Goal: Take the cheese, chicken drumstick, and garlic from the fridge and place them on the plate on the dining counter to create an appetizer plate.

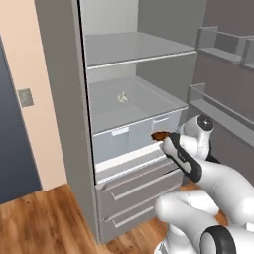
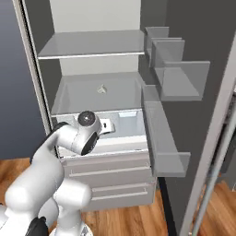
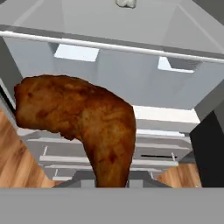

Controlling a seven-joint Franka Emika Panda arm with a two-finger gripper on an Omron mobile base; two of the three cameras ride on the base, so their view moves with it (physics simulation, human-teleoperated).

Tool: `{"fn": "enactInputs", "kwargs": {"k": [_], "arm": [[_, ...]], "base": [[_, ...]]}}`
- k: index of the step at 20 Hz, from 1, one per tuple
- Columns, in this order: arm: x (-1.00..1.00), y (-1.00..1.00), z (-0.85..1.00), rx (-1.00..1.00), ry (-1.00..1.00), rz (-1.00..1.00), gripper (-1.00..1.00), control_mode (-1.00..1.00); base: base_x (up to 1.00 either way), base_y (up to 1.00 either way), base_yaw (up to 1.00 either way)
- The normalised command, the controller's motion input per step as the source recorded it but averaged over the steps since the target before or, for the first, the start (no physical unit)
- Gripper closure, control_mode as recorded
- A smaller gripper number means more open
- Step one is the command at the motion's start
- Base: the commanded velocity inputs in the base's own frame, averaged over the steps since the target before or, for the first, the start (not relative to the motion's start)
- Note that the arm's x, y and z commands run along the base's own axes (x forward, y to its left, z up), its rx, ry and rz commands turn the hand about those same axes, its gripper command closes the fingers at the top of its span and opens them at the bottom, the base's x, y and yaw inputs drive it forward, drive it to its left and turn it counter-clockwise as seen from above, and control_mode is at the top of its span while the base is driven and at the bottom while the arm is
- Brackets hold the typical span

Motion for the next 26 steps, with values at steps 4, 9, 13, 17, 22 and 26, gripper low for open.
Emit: {"fn": "enactInputs", "kwargs": {"k": [4, 9, 13, 17, 22, 26], "arm": [[0.00, 0.00, 0.00, 0.00, 0.00, 0.00, 1.00, 1.00], [0.00, 0.00, 0.00, 0.00, 0.00, 0.00, 1.00, 1.00], [0.00, 0.00, 0.00, 0.00, 0.00, 0.00, 1.00, 1.00], [0.00, 0.00, 0.00, 0.00, 0.00, 0.00, 1.00, 1.00], [0.00, 0.00, 0.00, 0.00, 0.00, 0.00, 1.00, 1.00], [0.00, 0.00, 0.00, 0.00, 0.00, 0.00, 1.00, 1.00]], "base": [[-1.00, 0.77, -0.23], [-1.00, 0.96, -0.12], [-1.00, 0.55, -0.09], [-1.00, 0.09, 0.00], [-1.00, 0.00, 0.00], [-1.00, 0.00, 0.00]]}}
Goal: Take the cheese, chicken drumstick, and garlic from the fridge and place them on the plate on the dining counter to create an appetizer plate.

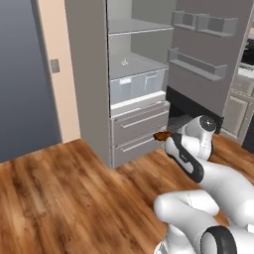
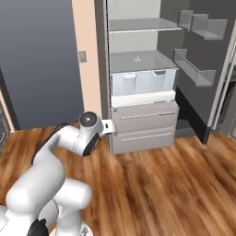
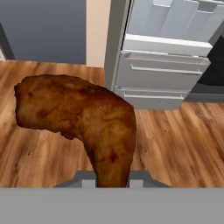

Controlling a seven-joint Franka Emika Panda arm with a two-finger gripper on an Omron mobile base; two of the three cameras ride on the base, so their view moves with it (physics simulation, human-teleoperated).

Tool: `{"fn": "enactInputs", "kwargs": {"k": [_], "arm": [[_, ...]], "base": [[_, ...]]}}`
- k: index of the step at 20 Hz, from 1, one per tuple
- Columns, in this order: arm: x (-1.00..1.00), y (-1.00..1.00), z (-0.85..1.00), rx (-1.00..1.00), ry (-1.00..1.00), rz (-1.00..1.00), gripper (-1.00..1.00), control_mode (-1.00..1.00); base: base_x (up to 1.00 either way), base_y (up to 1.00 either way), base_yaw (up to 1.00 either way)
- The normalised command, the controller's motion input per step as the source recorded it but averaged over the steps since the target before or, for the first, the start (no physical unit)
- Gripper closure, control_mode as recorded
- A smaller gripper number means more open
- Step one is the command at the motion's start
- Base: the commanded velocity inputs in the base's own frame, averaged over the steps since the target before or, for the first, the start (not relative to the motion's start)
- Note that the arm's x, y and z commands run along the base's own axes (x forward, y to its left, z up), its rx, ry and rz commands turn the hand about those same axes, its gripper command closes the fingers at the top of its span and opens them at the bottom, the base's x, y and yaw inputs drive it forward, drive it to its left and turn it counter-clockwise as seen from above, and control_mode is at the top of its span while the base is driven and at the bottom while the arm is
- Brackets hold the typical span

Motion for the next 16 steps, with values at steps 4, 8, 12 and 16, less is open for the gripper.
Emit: {"fn": "enactInputs", "kwargs": {"k": [4, 8, 12, 16], "arm": [[0.00, 0.00, 0.00, 0.00, 0.00, 0.00, 1.00, 1.00], [0.00, 0.00, 0.00, 0.00, 0.00, 0.00, 1.00, 1.00], [0.00, 0.00, 0.00, 0.00, 0.00, 0.00, 1.00, 1.00], [0.00, 0.00, 0.00, 0.00, 0.00, 0.00, 1.00, 1.00]], "base": [[-1.00, 0.00, 0.00], [-1.00, -0.05, 0.00], [-1.00, -0.12, 0.00], [-1.00, -0.16, 0.00]]}}
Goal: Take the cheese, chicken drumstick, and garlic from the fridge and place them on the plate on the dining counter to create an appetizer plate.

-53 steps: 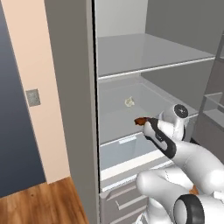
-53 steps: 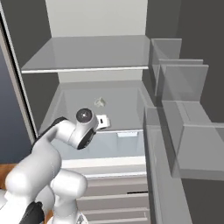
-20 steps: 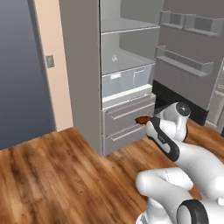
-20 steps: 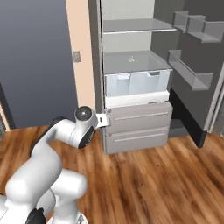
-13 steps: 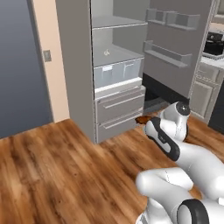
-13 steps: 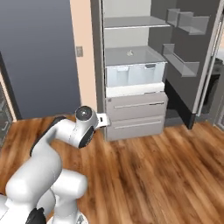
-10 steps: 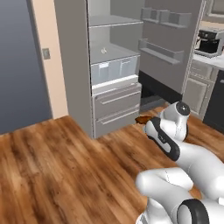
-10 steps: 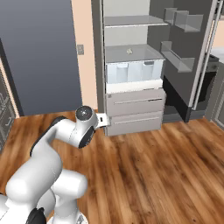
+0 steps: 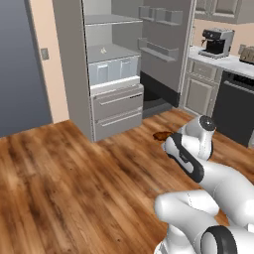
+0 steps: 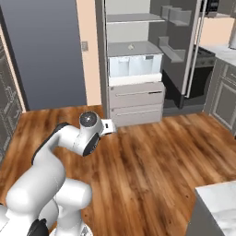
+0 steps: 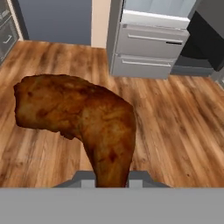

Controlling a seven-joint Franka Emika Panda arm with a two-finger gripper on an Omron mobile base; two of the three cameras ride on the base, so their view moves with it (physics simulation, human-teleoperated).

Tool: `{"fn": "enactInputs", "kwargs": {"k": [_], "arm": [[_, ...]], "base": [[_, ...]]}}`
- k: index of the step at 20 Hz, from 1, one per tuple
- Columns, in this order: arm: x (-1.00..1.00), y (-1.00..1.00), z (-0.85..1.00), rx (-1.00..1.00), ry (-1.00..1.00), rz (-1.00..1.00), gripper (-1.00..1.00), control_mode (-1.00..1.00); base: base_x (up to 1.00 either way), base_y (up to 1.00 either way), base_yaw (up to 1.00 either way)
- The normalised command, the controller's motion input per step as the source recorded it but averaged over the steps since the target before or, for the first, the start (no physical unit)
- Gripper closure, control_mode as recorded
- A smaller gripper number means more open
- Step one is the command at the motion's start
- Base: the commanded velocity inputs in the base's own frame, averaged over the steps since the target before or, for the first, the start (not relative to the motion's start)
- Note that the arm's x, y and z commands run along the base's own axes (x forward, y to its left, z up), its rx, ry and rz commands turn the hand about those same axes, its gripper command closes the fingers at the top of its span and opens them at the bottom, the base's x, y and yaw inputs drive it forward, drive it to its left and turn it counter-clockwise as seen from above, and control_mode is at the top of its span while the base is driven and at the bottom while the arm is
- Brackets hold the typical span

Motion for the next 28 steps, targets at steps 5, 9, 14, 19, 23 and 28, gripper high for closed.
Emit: {"fn": "enactInputs", "kwargs": {"k": [5, 9, 14, 19, 23, 28], "arm": [[0.00, 0.00, 0.00, 0.00, 0.00, 0.00, 1.00, 1.00], [0.00, 0.00, 0.00, 0.00, 0.00, 0.00, 1.00, 1.00], [0.00, 0.00, 0.00, 0.00, 0.00, 0.00, 1.00, 1.00], [0.00, 0.00, 0.00, 0.00, 0.00, 0.00, 1.00, 1.00], [0.00, 0.00, 0.00, 0.00, 0.00, 0.00, 1.00, 1.00], [0.00, 0.00, 0.00, 0.00, 0.00, 0.00, 1.00, 1.00]], "base": [[-1.00, -0.46, 0.00], [-1.00, -1.00, -0.10], [-1.00, -1.00, -0.17], [-1.00, -1.00, -0.16], [-1.00, -1.00, -0.16], [-1.00, -0.99, -0.17]]}}
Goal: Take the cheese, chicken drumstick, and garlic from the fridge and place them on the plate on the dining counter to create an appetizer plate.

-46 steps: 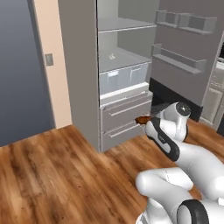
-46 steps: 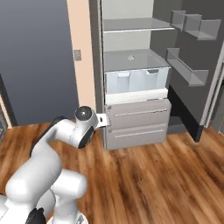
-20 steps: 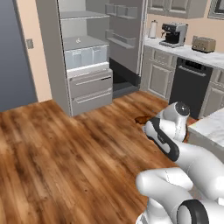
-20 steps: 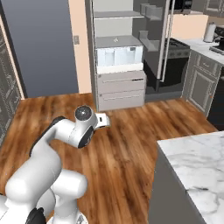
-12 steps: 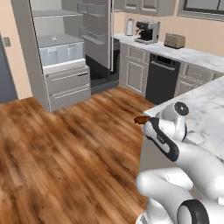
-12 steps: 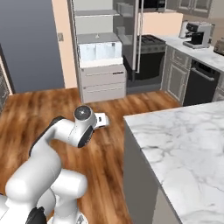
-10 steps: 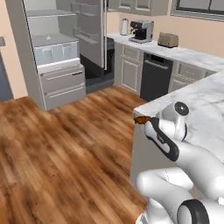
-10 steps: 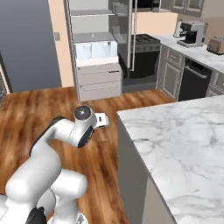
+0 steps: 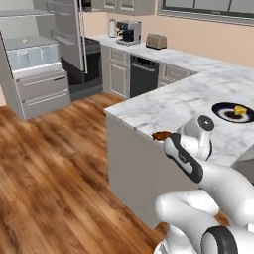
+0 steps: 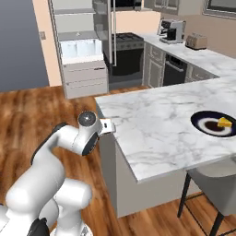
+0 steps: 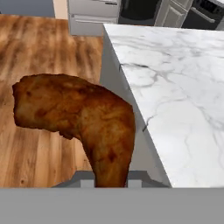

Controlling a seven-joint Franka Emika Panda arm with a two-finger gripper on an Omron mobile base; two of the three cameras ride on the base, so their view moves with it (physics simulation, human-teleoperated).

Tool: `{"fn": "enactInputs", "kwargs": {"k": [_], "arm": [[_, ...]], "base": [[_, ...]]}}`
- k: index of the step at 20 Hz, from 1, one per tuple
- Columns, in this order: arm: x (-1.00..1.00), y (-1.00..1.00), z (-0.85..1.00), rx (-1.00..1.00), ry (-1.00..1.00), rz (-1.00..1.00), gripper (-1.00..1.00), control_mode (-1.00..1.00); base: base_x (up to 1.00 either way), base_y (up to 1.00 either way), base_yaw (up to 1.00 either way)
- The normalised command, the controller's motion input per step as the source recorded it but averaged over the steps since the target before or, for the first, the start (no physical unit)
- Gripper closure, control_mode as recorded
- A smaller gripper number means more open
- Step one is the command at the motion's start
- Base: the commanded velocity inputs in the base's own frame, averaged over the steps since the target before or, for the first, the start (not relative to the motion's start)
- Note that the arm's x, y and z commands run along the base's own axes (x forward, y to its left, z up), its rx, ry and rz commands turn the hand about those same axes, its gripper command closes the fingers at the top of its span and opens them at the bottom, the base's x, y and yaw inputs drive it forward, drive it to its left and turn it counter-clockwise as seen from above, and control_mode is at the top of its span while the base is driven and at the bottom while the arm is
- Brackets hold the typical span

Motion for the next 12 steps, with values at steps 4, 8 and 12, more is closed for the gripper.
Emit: {"fn": "enactInputs", "kwargs": {"k": [4, 8, 12], "arm": [[0.00, 0.00, 0.00, 0.00, 0.00, 0.00, 1.00, 1.00], [0.00, 0.00, 0.00, 0.00, 0.00, 0.00, 1.00, 1.00], [0.00, 0.00, 0.00, 0.00, 0.00, 0.00, 1.00, 1.00]], "base": [[-1.00, -0.99, -0.18], [-1.00, -1.00, -0.17], [-0.86, -0.97, 0.02]]}}
